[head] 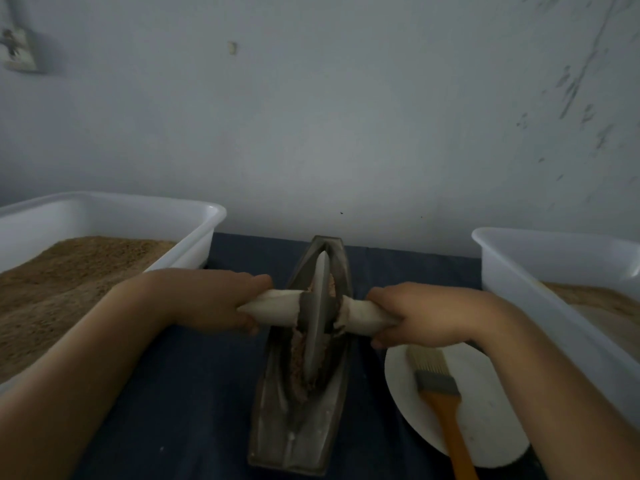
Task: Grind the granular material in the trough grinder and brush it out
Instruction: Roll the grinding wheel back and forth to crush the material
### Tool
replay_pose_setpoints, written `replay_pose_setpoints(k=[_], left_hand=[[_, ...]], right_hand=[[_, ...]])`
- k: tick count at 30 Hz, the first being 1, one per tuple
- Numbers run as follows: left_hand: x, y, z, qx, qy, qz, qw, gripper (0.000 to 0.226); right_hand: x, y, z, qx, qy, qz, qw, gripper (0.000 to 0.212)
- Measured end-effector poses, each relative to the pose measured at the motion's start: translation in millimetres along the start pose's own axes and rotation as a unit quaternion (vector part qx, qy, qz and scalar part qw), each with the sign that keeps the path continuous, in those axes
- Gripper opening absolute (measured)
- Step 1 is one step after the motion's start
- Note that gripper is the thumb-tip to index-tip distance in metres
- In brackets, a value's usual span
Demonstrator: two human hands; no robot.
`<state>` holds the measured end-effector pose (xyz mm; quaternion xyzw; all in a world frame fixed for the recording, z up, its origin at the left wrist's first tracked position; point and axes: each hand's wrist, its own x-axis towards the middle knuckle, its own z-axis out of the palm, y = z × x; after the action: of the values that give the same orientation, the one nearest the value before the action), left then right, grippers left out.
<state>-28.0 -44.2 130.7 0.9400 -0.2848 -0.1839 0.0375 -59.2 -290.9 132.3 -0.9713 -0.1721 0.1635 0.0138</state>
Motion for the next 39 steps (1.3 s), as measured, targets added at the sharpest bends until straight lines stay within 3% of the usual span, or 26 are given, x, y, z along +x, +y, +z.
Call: replay_pose_setpoints(k=[4, 7, 11, 15, 20, 23, 26, 31, 35, 39], left_hand=[[30.2, -9.8, 9.6, 0.088, 0.128, -0.035, 0.987, 0.027], [55.4, -17.7, 23.1, 0.167, 0.286, -0.053, 0.942, 0.035], [71.6, -22.3, 31.6, 0.186, 0.392, -0.034, 0.9, 0.038], [65.1, -22.5, 28.1, 0.17, 0.347, -0.037, 0.922, 0.038], [29.8, -11.6, 8.8, 0.045, 0.111, -0.021, 0.993, 0.028], [7.9, -3.0, 0.8, -0.009, 0.006, -0.01, 1.0, 0.028], [-3.1, 2.4, -3.6, 0.006, -0.024, -0.006, 1.0, 0.026], [5.6, 0.4, -0.9, 0.006, 0.003, -0.004, 1.0, 0.021], [32.2, -8.6, 8.4, 0.096, 0.123, -0.047, 0.987, 0.033], [57.5, -17.4, 24.7, 0.173, 0.294, -0.064, 0.938, 0.038]], right_hand=[[29.5, 12.5, 12.6, 0.028, 0.168, 0.014, 0.985, 0.03], [54.4, 25.6, 26.7, -0.027, 0.3, 0.039, 0.953, 0.037], [71.1, 35.5, 40.4, -0.036, 0.383, 0.03, 0.922, 0.035], [64.5, 30.1, 38.5, -0.085, 0.351, 0.035, 0.932, 0.032], [29.6, 6.4, 15.0, -0.043, 0.172, 0.007, 0.984, 0.018], [4.2, -4.4, 4.1, -0.014, 0.065, -0.017, 0.998, 0.023], [-7.9, -9.3, -0.4, -0.015, 0.006, -0.02, 1.0, 0.027], [1.8, -4.3, 2.0, -0.008, 0.023, -0.001, 1.0, 0.034], [30.9, 5.7, 16.3, -0.019, 0.185, 0.018, 0.982, 0.024], [57.9, 20.8, 31.4, -0.063, 0.346, 0.024, 0.936, 0.035]])
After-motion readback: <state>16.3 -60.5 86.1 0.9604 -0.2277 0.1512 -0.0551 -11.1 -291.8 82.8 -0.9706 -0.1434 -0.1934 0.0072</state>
